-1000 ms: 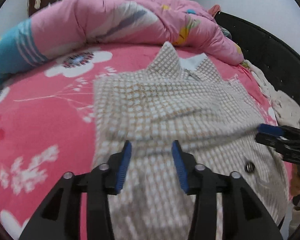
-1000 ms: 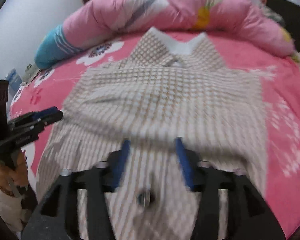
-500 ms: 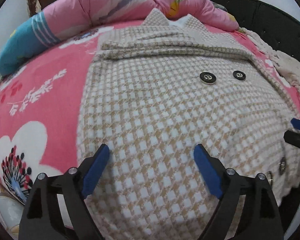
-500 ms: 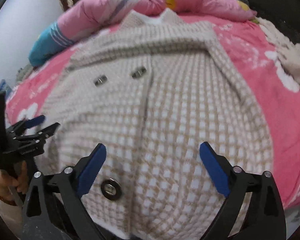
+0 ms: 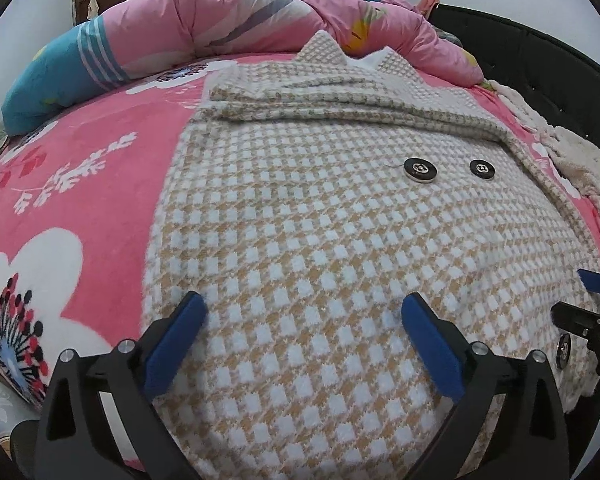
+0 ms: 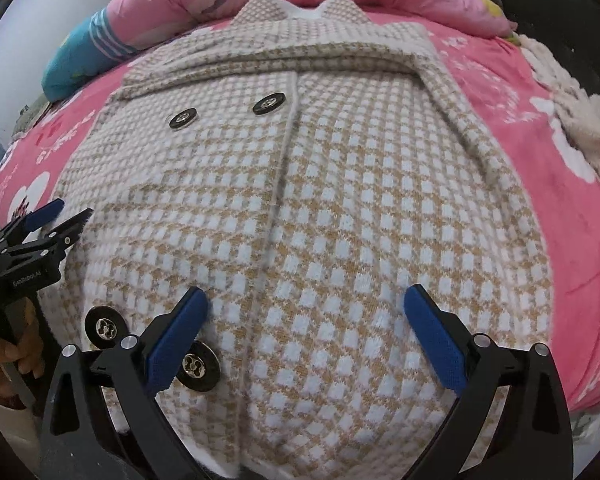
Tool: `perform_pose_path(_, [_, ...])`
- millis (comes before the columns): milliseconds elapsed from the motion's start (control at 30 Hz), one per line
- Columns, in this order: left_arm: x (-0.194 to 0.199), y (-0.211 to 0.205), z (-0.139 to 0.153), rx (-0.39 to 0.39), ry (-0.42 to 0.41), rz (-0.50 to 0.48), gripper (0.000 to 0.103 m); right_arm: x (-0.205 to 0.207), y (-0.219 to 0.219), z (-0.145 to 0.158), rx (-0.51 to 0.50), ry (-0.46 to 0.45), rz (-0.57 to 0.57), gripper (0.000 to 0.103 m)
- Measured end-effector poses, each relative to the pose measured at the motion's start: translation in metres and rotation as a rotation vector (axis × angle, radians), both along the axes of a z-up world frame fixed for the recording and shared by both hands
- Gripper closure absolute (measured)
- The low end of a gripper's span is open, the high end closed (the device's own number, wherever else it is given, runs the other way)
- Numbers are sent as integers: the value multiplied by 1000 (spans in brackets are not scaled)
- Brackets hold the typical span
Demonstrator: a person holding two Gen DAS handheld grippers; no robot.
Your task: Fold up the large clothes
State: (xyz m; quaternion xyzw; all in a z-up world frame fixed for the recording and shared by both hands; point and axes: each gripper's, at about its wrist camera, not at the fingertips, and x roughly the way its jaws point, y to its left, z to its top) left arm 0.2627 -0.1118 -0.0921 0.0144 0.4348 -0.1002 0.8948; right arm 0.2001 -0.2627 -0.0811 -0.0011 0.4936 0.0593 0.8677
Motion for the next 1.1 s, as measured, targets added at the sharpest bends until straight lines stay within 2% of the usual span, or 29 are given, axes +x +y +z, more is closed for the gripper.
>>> perform_pose_path(233, [-1,1,2,-7,-15,-9,6,-1,-6,-1,24,12,-13,8])
perform_pose_path(333, [-6,5,8,-41,-51,-11,6,-1,-8,-2,27,7,-17,8])
perform_pose_path(400, [-15,9,15,-71,-106,-19,6,-1,-10,-2,32,10,-22,8])
perform_pose_path(500, [-30,13,21,-68,-156,-21,6,0,-11,-2,38,14,-24,8])
perform_pose_path(667, [-60,29,19,-86,-172,-13,6,1,-13,-2,36,2,-25,8])
perform_pose_path(933, [-109,54,-4,-18,-147,36,6,-2,-9,-7,25,-5,-27,8])
perform_pose_path(1100, [-136,69,-11,18,-167,56,6,-3,-7,-6,24,-8,-23,8])
